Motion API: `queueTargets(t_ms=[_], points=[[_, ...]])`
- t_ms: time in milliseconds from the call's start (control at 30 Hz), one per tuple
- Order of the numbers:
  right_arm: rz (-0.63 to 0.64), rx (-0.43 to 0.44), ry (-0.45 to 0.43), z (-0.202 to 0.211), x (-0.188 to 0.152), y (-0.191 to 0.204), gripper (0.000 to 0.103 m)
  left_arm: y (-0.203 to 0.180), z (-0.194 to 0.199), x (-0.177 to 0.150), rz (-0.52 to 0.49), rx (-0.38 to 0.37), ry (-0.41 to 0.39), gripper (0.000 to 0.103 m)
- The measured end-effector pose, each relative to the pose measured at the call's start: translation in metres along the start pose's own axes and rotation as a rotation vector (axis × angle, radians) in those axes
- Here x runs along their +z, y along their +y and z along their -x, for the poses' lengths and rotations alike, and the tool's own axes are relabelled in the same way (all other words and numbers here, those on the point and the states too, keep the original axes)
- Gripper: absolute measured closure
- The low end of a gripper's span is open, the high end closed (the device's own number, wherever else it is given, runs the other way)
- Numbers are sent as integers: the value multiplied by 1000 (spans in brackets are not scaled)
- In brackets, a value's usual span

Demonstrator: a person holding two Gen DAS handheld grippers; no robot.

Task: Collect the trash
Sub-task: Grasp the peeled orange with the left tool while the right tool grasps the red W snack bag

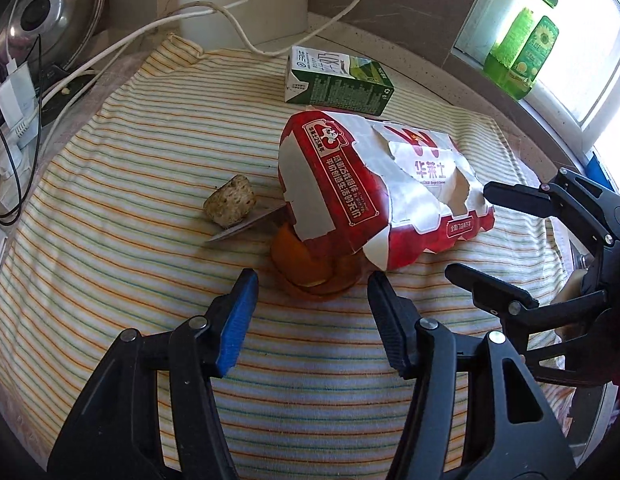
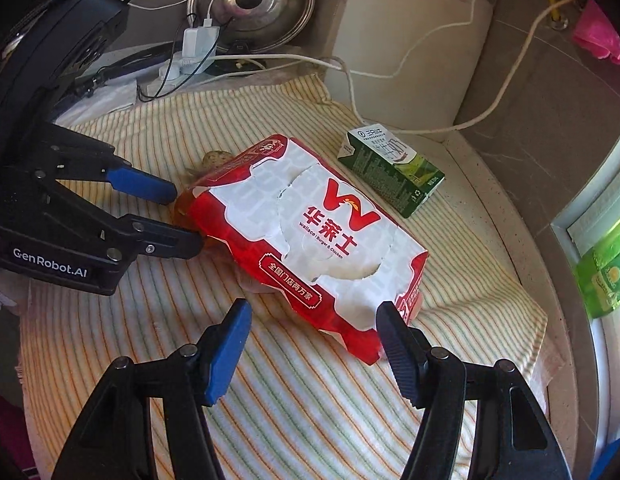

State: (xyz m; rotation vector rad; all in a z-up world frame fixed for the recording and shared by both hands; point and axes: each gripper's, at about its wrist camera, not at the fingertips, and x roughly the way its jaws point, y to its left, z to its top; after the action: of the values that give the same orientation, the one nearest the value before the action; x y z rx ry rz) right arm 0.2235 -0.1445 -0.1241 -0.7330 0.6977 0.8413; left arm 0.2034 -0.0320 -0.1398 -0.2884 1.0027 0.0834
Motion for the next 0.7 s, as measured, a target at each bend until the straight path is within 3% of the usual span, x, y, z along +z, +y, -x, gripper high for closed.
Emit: queueTargets(t_ms=[233, 333, 567, 700], points=[[31, 0, -27, -8, 10, 0, 40, 4, -6, 1, 21, -38, 5, 54], [18, 22, -43, -6, 14, -4, 48, 3, -4, 2, 18, -45, 5, 55], [-77, 78, -59, -3, 28, -30, 60, 5, 5, 6, 31, -53, -14, 57], [-143, 78, -52, -6, 35, -50, 60, 1, 5, 7, 13, -50, -14, 57]])
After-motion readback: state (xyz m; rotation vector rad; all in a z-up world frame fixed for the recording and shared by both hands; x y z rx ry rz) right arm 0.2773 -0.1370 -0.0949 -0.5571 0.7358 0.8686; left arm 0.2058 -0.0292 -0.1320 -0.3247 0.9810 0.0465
